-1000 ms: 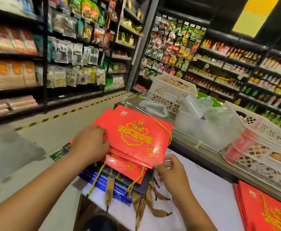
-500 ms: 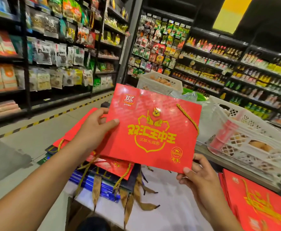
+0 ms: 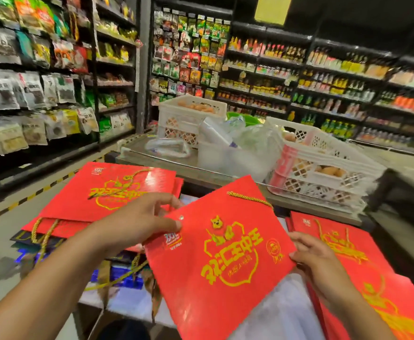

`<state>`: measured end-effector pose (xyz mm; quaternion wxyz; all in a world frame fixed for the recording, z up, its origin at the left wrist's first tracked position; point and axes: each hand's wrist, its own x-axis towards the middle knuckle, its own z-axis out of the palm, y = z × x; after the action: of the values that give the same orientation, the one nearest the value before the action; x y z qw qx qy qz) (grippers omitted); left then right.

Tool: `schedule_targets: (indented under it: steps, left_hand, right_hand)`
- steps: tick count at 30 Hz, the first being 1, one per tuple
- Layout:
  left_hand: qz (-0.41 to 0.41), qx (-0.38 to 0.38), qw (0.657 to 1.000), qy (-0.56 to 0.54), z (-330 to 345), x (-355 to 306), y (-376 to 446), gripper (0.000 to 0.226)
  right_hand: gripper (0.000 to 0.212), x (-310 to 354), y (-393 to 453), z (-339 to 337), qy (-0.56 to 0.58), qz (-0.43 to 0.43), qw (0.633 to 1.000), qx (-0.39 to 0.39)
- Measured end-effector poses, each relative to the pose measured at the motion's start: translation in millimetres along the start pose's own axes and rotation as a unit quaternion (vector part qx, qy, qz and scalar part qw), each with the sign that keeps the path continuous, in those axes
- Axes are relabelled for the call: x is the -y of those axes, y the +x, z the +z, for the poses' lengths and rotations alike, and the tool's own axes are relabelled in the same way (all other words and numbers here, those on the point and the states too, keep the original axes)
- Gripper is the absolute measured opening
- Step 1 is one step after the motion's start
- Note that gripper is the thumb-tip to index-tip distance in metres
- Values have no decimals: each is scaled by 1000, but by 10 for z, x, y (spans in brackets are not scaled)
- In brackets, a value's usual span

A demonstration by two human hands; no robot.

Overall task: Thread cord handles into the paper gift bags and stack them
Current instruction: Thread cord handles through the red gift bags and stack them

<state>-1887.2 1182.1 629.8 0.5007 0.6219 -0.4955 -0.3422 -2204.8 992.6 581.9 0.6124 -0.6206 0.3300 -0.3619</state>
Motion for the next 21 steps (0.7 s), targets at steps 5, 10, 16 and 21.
schedule_targets:
  steps: [5,10,16,21]
  left_hand:
    - [25,53,997,-52,405,87,21,14]
    - [25,87,991,-96,651,160,-24,17]
    - [1,80,988,-131,835,278,-47,15]
    - [-27,47,987,-152,918,416,-58,17]
  right_hand:
    - [23,-56,-20,-237,-95,-53,992,-68]
    - [40,-12,45,-393,-195,-105,973,-64]
    - [22,15,178,-402,-280,-154,944,-75]
    - [21,54,254,-419,-351,-213,905,-106]
